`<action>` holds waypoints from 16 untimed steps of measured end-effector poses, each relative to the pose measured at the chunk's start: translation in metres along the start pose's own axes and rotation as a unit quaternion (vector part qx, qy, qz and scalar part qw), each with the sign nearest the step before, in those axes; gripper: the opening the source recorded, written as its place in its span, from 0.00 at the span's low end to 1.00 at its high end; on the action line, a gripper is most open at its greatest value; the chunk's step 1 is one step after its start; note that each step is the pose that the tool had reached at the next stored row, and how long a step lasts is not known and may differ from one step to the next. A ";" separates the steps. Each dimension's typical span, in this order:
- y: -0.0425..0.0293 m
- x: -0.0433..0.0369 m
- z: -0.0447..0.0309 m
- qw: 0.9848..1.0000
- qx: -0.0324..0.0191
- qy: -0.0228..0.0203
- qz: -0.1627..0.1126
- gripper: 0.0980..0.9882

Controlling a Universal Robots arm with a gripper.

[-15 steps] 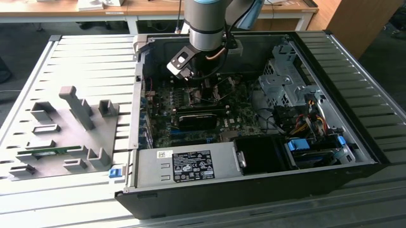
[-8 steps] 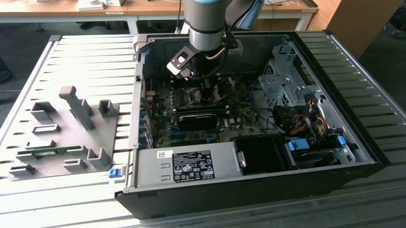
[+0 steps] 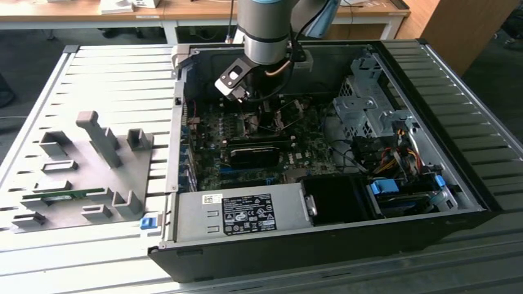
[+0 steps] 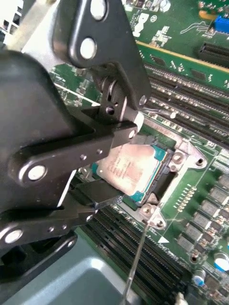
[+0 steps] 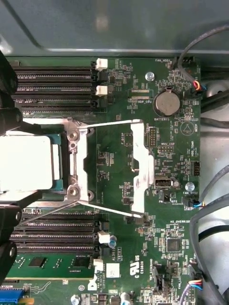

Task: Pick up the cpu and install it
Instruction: 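Place the cpu into insertion slot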

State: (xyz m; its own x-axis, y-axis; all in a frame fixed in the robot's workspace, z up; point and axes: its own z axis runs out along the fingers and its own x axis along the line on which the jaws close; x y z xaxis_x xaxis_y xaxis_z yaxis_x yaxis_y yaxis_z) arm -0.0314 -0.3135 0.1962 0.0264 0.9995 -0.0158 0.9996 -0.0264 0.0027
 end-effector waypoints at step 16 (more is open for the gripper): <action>-0.0001 0.0002 0.0031 1.000 0.001 0.000 0.024 0.49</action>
State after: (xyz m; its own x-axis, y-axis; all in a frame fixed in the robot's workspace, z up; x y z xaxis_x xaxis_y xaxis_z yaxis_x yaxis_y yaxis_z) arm -0.0315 -0.3133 0.1932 0.0747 0.9971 -0.0163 0.9972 -0.0747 0.0024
